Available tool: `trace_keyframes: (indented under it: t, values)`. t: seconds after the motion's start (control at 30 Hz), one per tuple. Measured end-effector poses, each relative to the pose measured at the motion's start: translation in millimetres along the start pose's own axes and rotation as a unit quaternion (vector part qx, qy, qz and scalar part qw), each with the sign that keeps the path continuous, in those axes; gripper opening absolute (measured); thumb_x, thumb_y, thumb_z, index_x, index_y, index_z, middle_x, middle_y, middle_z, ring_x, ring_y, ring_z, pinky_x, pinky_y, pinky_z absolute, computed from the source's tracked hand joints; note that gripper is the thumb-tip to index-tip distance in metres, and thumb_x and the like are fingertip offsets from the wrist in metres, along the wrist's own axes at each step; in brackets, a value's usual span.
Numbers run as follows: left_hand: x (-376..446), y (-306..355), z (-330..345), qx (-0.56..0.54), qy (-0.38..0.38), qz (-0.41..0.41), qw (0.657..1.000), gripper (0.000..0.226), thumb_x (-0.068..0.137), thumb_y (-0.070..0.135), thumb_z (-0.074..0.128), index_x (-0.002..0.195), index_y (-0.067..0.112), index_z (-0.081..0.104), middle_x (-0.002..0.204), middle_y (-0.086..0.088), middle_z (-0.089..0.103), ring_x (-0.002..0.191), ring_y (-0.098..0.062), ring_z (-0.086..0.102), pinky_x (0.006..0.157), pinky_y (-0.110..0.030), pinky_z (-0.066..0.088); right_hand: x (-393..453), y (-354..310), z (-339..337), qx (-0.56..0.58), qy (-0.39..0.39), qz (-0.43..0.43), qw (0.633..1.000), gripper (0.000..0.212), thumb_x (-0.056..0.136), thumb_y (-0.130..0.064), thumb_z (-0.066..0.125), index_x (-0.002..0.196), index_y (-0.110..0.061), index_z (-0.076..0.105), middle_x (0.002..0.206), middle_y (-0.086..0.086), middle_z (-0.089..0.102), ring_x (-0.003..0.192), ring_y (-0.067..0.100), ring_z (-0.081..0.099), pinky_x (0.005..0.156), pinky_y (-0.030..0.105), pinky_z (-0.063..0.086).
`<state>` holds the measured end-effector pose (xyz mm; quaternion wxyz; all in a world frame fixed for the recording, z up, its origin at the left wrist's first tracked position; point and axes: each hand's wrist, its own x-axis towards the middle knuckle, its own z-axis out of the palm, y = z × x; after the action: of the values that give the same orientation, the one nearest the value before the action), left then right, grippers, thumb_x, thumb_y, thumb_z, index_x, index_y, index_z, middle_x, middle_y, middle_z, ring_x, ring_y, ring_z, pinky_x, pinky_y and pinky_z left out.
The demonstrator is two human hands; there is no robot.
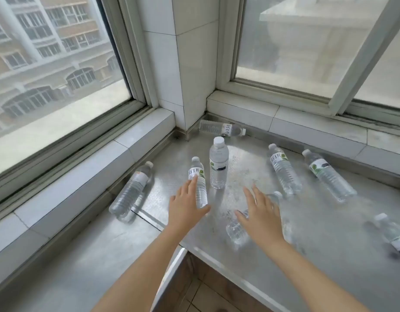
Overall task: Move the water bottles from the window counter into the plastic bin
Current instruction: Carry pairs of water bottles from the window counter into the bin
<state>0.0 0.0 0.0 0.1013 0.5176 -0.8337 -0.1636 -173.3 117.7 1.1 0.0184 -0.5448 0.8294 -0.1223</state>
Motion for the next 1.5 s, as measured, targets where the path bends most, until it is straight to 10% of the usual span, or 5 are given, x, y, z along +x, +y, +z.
trace_keyframes:
  t: [0.23,0.63,1.03,1.33,1.5]
  values:
    - [64.1,-5.1,28.1,-0.034,-0.078,-0.102,0.991,0.106,0.075,0.051,0.072,0.155,0.022,0.009,0.153,-0.003,0.035,0.132,-0.025,0.044,0.101,-0.046,0.043,23.2,17.3,26.0,0.012,-0.079,0.07,0.994,0.075,0.09,-0.053,0.05,0.151,-0.022,0.02,0.16,0.008,0.018,0.144,0.027,0.023,0.111,0.046,0.028]
    - [127.5,-21.2,46.8,-0.209,-0.102,-0.236,0.944,0.068,0.063,0.038,0.082,0.118,0.019,0.048,0.1,-0.001,0.064,0.082,-0.019,0.062,0.066,-0.03,0.046,36.3,22.5,50.4,0.15,-0.056,0.209,0.965,0.094,0.076,-0.039,0.076,0.15,-0.024,0.021,0.161,0.005,0.003,0.146,0.026,0.008,0.11,0.046,0.034]
    - [64.7,-32.3,32.5,-0.334,-0.066,-0.226,0.913,0.082,0.053,0.027,0.089,0.125,0.038,0.05,0.099,0.015,0.063,0.088,-0.013,0.066,0.082,-0.044,0.057,26.7,33.1,60.3,0.478,0.004,0.488,0.73,0.138,0.027,-0.037,0.088,0.146,-0.028,0.018,0.12,0.006,0.055,0.096,0.025,0.065,0.081,0.049,0.057]
    - [30.1,-25.2,25.3,-0.389,-0.034,-0.231,0.891,0.098,0.053,0.023,0.091,0.139,0.033,0.045,0.114,0.003,0.064,0.09,-0.016,0.069,0.082,-0.046,0.058,23.7,36.0,50.0,0.559,0.012,0.474,0.68,0.124,0.04,-0.008,0.089,0.145,-0.03,0.027,0.114,0.0,0.064,0.088,0.021,0.069,0.078,0.055,0.057]
    - [20.8,-11.0,11.3,-0.4,-0.025,-0.215,0.891,0.097,0.056,0.018,0.093,0.139,0.034,0.046,0.114,0.004,0.064,0.089,-0.015,0.07,0.082,-0.046,0.059,18.5,33.6,28.7,0.567,0.008,0.401,0.719,0.116,0.054,0.008,0.085,0.148,-0.028,0.027,0.11,0.0,0.057,0.09,0.011,0.063,0.069,0.031,0.052]
